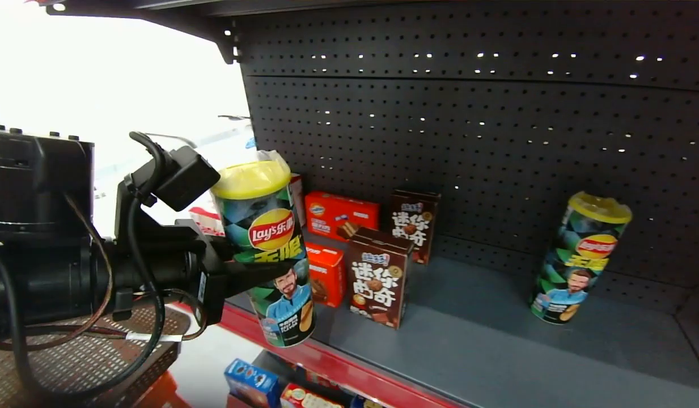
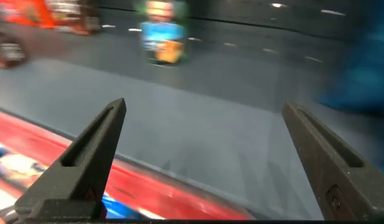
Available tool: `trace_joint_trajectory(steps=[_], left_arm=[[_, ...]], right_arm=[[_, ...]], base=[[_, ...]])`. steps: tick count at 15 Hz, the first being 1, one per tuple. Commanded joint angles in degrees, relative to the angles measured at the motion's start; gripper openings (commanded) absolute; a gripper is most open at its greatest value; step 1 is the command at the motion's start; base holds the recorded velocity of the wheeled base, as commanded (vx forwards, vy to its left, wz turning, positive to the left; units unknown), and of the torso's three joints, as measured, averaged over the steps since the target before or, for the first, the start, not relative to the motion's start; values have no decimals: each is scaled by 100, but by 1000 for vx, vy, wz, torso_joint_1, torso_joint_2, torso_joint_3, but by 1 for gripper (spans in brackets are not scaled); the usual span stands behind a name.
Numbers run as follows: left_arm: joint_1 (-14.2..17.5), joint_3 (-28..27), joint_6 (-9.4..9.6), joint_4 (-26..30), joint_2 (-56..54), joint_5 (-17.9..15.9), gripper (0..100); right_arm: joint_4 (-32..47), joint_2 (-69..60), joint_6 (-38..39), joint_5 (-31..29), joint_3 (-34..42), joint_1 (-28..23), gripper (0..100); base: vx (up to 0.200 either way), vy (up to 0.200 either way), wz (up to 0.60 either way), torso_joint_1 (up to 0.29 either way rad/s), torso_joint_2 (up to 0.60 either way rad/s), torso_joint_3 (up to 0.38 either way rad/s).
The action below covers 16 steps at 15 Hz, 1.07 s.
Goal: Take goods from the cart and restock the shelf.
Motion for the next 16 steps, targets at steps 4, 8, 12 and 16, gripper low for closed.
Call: trace_joint_trajectory(steps=[4, 8, 12, 16], left_arm=[[-421, -21, -143, 273, -588, -163, 0], [-632, -39, -231, 528, -764, -163, 0], [-605, -47, -240, 502, -755, -146, 0], [-570, -30, -258, 502, -755, -146, 0]], right_arm=[[-4, 8, -4, 0, 0, 6, 100], [-4, 8, -4, 0, 0, 6, 100], [-4, 8, -4, 0, 0, 6, 100], [-4, 8, -4, 0, 0, 6, 100]], base=[[0, 0, -600, -4, 2, 2], [0, 0, -600, 4, 0, 0], [0, 0, 0, 0, 0, 0], [0, 0, 0, 0, 0, 0]])
